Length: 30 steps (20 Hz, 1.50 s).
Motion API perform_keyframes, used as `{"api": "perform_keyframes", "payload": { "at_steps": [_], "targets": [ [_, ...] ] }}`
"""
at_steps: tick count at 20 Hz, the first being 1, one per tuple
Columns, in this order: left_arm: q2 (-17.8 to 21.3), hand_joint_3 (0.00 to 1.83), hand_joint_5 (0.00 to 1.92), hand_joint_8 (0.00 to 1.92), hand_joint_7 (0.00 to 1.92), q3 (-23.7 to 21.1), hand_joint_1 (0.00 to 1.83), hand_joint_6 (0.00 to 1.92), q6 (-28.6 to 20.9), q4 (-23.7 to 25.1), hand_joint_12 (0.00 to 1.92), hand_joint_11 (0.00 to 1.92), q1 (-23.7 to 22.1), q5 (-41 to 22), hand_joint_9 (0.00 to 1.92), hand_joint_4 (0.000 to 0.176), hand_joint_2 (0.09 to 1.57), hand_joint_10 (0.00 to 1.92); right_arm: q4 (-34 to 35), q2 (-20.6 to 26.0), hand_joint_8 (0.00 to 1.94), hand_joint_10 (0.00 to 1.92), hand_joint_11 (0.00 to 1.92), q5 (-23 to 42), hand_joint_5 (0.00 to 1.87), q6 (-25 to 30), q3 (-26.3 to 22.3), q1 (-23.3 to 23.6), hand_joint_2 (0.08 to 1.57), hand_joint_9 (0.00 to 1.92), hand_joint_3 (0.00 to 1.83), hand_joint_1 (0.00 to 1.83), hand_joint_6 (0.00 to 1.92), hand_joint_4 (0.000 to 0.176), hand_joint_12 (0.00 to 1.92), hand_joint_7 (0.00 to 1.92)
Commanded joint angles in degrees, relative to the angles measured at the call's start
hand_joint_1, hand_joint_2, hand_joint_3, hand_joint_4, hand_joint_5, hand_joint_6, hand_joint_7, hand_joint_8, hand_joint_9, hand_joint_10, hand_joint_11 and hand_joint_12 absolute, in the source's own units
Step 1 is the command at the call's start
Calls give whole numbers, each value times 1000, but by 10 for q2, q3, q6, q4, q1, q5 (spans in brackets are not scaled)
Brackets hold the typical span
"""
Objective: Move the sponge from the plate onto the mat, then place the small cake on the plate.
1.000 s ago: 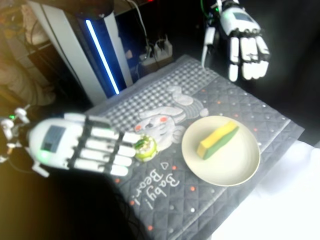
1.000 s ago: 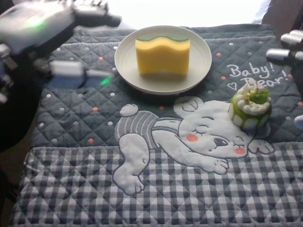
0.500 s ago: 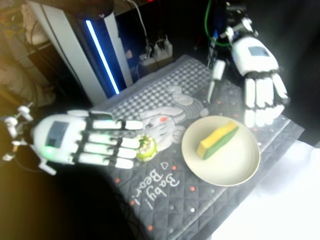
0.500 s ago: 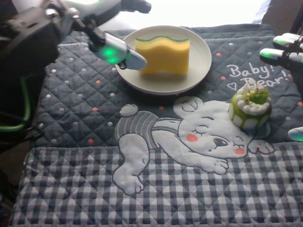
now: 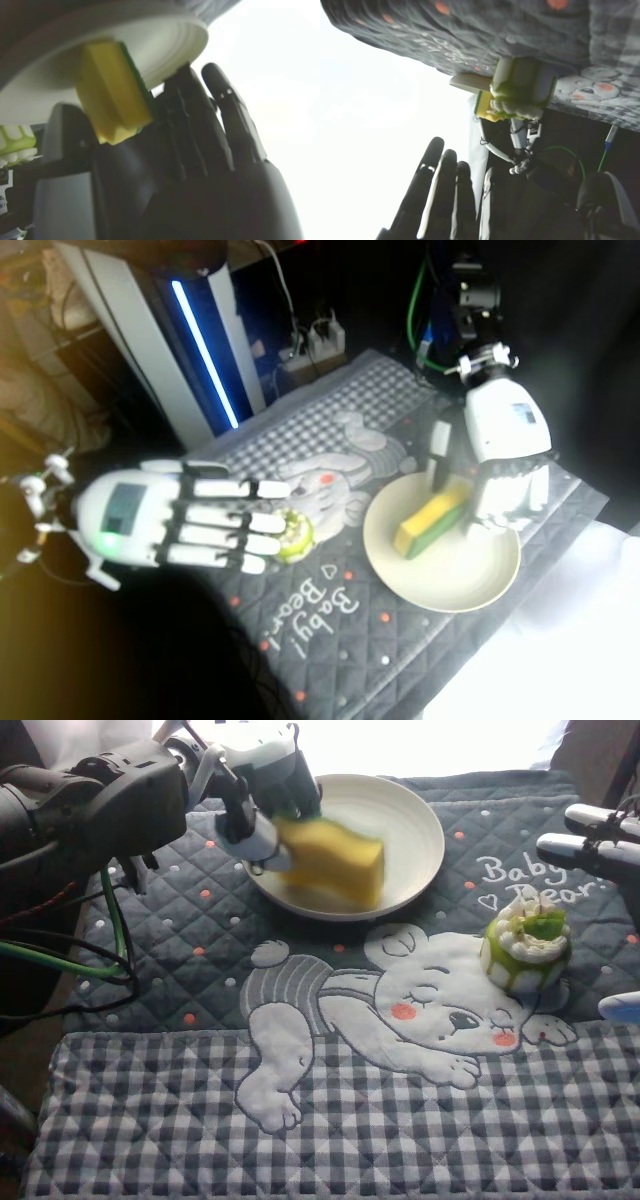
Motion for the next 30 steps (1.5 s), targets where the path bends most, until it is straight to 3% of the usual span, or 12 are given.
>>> {"api": "perform_keyframes", "payload": {
  "at_steps": [1,8,10,12,15,18,19,21,22,23,27,30],
  "targets": [
    [6,1,1014,798,1070,-9,1385,775,-2,-2,1204,562,-6,-80,955,0,1083,1191,20,2,0,8,0,68,77,1,3,8,991,117,2,505,3,176,827,0],
    [136,0,1018,1061,1061,-164,1267,707,-1,45,1393,782,-10,-229,1081,0,1095,758,21,0,0,12,0,65,97,13,1,8,1004,102,2,451,1,176,672,0],
    [184,0,1053,1109,1039,-219,1271,634,-1,74,1427,811,5,-262,1068,0,1095,813,22,0,0,5,0,65,107,14,-1,8,1017,95,3,467,2,176,570,0],
    [230,0,955,1308,931,-273,1253,755,-1,103,1793,384,33,-285,833,0,1145,1189,24,0,0,5,0,65,96,15,-3,8,1027,114,1,459,2,176,656,2],
    [281,0,1048,1071,1049,-335,1261,668,-3,123,1610,848,91,-296,1055,0,1091,993,25,0,1,2,0,65,120,17,-3,8,1039,128,0,436,0,176,733,27],
    [302,0,1049,1070,1050,-362,1261,668,-3,128,1609,849,129,-281,1056,0,1091,992,25,0,1,1,0,65,120,17,-3,8,1039,128,0,436,0,176,735,27],
    [303,4,1231,1117,1058,-364,1268,293,-3,125,1404,334,143,-269,1045,0,1059,1177,26,0,0,2,0,65,124,17,-4,8,1067,73,4,512,1,176,576,16],
    [300,4,1249,1160,1045,-361,1281,191,-13,114,1536,457,161,-260,1021,0,1068,1233,26,0,2,2,0,65,136,18,-4,8,1071,70,3,550,4,176,556,21],
    [296,2,1138,630,1210,-359,1396,452,-17,107,1227,695,170,-258,1033,0,1039,1102,26,0,0,0,0,64,122,18,-4,8,1078,60,3,503,0,176,524,8],
    [292,0,1260,951,1133,-356,1314,212,-17,102,1492,826,173,-256,1091,0,1043,1129,26,0,0,0,0,64,124,18,-4,8,1090,50,4,522,0,176,496,5],
    [261,0,1353,959,1143,-325,1294,20,-17,75,1612,761,183,-224,1080,0,1037,1039,26,-1,0,0,0,62,135,18,-3,8,1097,0,0,541,0,175,306,0],
    [272,2,1015,1026,1083,-337,1268,702,-17,77,1615,655,187,-252,915,0,1088,891,27,0,0,0,0,62,145,18,-3,8,1100,0,0,541,2,168,289,0]
  ]
}}
